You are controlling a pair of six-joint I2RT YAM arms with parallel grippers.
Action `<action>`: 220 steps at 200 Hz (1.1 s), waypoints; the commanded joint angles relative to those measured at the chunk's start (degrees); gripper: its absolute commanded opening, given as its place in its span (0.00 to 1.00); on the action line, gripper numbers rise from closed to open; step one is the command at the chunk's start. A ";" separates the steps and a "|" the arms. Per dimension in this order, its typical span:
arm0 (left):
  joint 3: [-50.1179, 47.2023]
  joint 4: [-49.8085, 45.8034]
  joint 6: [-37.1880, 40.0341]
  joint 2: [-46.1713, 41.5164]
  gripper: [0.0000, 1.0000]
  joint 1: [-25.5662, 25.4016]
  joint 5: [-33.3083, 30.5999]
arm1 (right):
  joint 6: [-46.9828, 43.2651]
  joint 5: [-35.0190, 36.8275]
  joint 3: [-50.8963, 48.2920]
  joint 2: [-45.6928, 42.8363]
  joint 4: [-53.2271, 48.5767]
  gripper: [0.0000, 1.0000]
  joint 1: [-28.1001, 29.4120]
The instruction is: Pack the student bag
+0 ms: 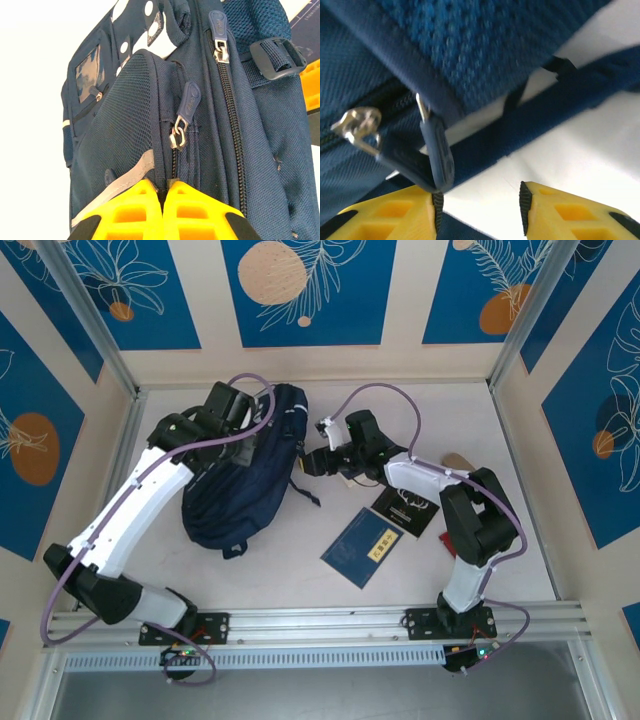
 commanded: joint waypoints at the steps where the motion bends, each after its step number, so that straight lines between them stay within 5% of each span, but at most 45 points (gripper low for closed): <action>1: 1.12 3.03 2.19 -1.80 0.00 0.34 -0.28 | -1.97 -6.20 1.73 0.07 0.88 0.40 0.36; 38: 1.12 3.37 1.97 -1.50 0.00 0.39 -0.84 | -2.37 -6.66 -0.30 -1.41 1.06 0.38 0.41; 80: 1.18 3.47 1.91 -1.47 0.00 0.34 -1.45 | -0.94 -9.10 -1.39 -3.88 1.42 0.24 0.19; 103: 1.02 3.55 1.74 -1.54 0.00 0.31 -1.49 | 0.20 -7.43 -1.54 -4.39 -0.72 0.42 0.13; 136: 0.75 3.40 2.20 -1.77 0.00 0.36 -1.43 | 3.16 -7.80 -2.79 -5.96 -0.30 0.54 -1.27; 153: 0.71 3.08 2.83 -1.80 0.00 0.36 -1.48 | 4.45 -12.54 -1.14 -6.77 -0.75 0.55 -2.01; 189: 0.68 3.16 2.89 -1.92 0.00 0.41 -1.62 | 1.52 -10.83 -0.04 -6.82 -3.25 0.53 -1.72; 220: 0.70 3.42 2.92 -2.04 0.00 0.37 -1.67 | -0.83 -11.99 1.61 -4.58 -3.80 0.42 -1.33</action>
